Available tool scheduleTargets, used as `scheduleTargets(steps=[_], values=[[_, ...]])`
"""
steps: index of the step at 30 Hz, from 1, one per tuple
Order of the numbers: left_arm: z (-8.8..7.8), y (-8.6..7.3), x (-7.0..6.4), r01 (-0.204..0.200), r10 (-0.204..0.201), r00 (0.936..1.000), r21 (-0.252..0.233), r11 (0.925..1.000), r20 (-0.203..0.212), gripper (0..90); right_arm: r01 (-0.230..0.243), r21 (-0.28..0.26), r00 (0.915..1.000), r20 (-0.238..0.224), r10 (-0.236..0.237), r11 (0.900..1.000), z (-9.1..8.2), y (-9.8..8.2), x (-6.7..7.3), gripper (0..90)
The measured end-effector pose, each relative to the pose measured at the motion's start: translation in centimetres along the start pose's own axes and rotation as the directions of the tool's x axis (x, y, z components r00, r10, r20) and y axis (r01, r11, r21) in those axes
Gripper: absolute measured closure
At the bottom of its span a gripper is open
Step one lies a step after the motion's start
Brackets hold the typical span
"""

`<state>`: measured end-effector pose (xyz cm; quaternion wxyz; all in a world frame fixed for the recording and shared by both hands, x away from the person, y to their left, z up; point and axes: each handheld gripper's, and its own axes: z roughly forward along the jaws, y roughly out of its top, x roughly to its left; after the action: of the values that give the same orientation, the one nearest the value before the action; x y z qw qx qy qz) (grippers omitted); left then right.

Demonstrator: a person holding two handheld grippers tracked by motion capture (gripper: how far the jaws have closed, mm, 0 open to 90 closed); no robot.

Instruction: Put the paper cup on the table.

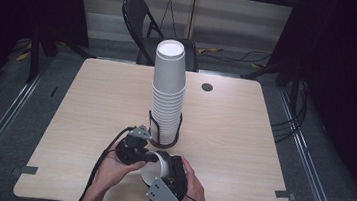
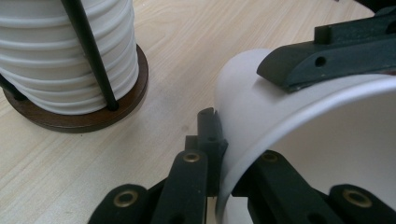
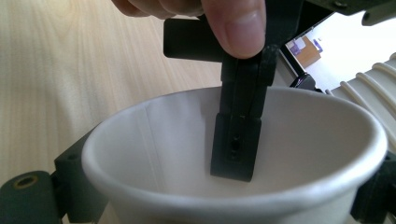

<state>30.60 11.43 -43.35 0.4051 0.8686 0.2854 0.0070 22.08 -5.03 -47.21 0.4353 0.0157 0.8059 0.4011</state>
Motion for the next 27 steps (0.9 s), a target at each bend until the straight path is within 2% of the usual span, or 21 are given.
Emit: scheduleTargets(steps=[5, 7, 10, 14, 15, 16, 18, 22, 24, 26, 27], values=[[0.1, 0.0, -0.2, -0.01, 0.01, 1.0, 0.0, 1.0, -0.002, 87.2, 0.01, 0.004, 0.9999, -0.012, -0.01, 1.0, 0.0, 0.1, -0.1, 9.0], [0.1, 0.0, -0.3, -0.01, 0.01, 0.9999, -0.005, 0.9999, -0.008, 87.0, -0.002, 0.009, 0.9999, -0.014, 0.003, 1.0, 0.0, 0.1, -0.2, 9.1], [0.3, 0.0, -0.3, 0.005, -0.005, 1.0, -0.01, 0.9999, -0.007, 86.8, 0.002, 0.015, 1.0, -0.009, -0.002, 1.0, 0.0, 0.0, -0.3, 9.1], [0.2, -0.2, -0.2, 0.0, 0.0, 1.0, -0.038, 0.9993, 0.003, 86.5, -0.009, 0.018, 0.9997, -0.023, 0.01, 1.0, -0.2, 0.0, -0.5, 10.6], [0.2, -0.3, -0.2, -0.003, 0.003, 1.0, -0.057, 0.9984, -0.002, 86.5, -0.036, 0.013, 0.9991, -0.02, 0.036, 0.999, -0.2, 0.0, -0.6, 10.9], [0.1, -0.3, -0.3, -0.01, 0.01, 0.9999, -0.057, 0.9983, -0.01, 86.5, -0.036, 0.013, 0.9991, -0.02, 0.036, 0.999, -0.2, 0.0, -0.6, 10.9], [-0.1, -0.5, -0.3, -0.006, 0.005, 0.9999, -0.088, 0.9961, -0.013, 86.4, -0.047, 0.011, 0.9987, -0.019, 0.048, 0.999, -0.3, -0.1, -0.7, 11.5], [-0.2, -0.8, -0.1, 0.0, -0.002, 0.9998, -0.139, 0.9903, -0.018, 80.8, -0.079, 0.0, 0.9968, -0.01, 0.079, 0.997, -0.5, -0.1, -1.0, 11.9], [-0.2, -1.0, 0.0, -0.005, 0.001, 0.9996, -0.15, 0.9887, -0.03, 75.0, -0.09, 0.002, 0.9958, -0.015, 0.09, 0.996, -0.6, -0.1, -1.1, 12.0], [-0.1, -1.2, -0.1, -0.024, 0.018, 0.999, -0.162, 0.9865, -0.041, 74.5, -0.099, -0.001, 0.9948, -0.025, 0.099, 0.995, -0.6, -0.3, -1.2, 12.1], [-0.1, -1.3, -0.1, -0.022, 0.014, 0.9988, -0.17, 0.9853, -0.047, 71.1, -0.105, -0.001, 0.9942, -0.023, 0.105, 0.994, -0.6, -0.3, -1.2, 12.1]])
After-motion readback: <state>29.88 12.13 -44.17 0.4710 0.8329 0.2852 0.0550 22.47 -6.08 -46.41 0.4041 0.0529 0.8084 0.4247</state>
